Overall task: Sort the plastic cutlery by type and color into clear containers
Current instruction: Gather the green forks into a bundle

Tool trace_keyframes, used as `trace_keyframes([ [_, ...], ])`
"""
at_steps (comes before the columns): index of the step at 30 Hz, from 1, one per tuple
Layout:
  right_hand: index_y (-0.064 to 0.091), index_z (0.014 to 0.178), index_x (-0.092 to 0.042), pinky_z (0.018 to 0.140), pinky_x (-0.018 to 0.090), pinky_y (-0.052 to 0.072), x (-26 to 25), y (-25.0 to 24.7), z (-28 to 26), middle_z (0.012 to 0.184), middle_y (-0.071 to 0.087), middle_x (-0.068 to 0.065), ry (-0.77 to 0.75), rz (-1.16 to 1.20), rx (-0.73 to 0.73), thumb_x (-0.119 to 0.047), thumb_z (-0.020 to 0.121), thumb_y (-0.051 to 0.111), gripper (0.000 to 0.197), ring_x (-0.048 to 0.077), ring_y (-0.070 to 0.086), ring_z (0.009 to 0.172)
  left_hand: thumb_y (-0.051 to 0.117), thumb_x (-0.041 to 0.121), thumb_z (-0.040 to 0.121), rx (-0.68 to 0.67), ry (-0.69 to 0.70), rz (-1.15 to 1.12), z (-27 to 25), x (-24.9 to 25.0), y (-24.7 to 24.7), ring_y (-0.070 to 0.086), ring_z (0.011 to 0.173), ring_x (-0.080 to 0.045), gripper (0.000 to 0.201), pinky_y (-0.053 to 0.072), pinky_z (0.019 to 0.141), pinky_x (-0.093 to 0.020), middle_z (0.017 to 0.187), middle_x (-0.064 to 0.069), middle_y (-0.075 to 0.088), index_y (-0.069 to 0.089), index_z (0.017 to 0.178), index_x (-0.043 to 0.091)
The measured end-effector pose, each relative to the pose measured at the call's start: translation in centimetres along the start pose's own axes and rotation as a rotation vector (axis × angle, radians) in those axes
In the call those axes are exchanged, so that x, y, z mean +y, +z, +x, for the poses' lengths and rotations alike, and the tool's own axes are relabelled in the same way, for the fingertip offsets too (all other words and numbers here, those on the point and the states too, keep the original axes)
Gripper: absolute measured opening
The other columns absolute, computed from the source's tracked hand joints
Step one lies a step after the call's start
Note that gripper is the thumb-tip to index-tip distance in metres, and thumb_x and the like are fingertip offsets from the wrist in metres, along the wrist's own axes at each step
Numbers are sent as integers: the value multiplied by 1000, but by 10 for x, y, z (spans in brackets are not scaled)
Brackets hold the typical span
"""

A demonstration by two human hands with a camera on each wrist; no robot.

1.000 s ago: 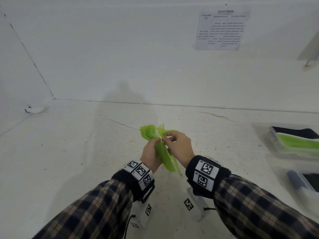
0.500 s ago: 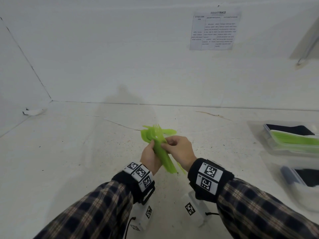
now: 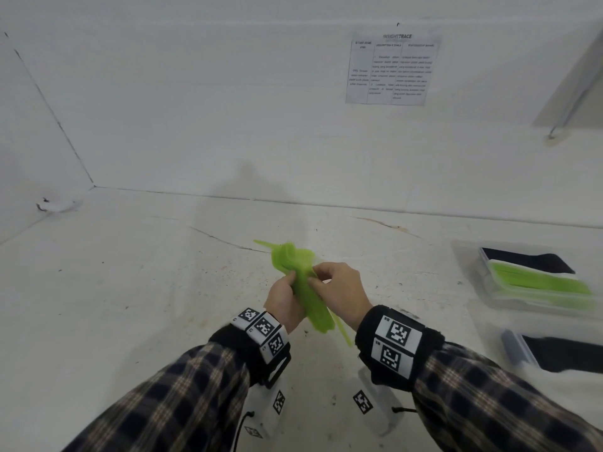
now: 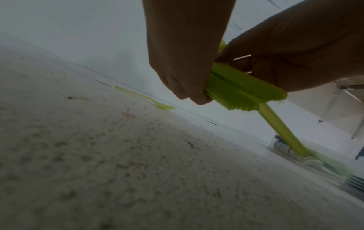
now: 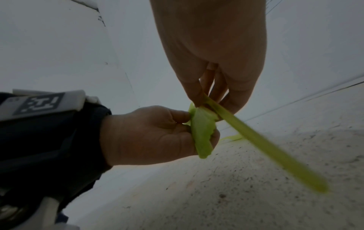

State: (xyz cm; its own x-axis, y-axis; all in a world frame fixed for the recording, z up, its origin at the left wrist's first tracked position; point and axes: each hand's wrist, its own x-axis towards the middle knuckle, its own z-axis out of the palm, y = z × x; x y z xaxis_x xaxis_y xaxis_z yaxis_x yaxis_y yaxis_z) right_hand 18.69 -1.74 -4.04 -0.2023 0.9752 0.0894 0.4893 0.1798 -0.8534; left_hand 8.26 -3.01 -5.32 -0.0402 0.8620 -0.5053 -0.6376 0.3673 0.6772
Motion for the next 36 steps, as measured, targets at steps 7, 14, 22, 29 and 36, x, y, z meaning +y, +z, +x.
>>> trace_keyframes([
  [7,71,85,1,61,18,39,4,-13,2,82,69,14,-16,-88,16,-10,87,54,19,17,54,75,20,25,104,-61,7,82,-7,-17,14,60,91,-23,43,47,75,-35,98,-13,64,56,111,3],
  [14,72,86,-3,55,5,36,12,-22,-8,76,66,6,-49,-72,-23,-10,89,54,20,13,54,72,33,33,102,18,64,58,-1,-26,22,62,90,-25,45,49,72,-36,101,-16,64,56,119,-1],
  [22,63,71,-4,54,18,35,16,-35,-13,72,58,11,50,-6,-77,-12,92,45,29,14,44,62,38,25,101,36,92,75,2,-39,30,61,103,-29,40,50,74,-38,126,-21,58,52,129,0],
  [29,54,125,6,97,31,39,15,-46,-9,126,58,19,83,59,-70,-8,96,40,35,30,52,120,40,22,101,-43,123,93,1,-51,40,63,91,-22,36,50,71,-32,103,-11,65,55,127,3],
  [36,69,93,-10,80,20,45,24,-45,-10,88,65,-1,80,154,37,-16,89,59,13,10,57,86,33,23,102,-85,99,47,-3,-55,42,63,90,-22,36,49,69,-32,102,-11,66,60,117,4],
])
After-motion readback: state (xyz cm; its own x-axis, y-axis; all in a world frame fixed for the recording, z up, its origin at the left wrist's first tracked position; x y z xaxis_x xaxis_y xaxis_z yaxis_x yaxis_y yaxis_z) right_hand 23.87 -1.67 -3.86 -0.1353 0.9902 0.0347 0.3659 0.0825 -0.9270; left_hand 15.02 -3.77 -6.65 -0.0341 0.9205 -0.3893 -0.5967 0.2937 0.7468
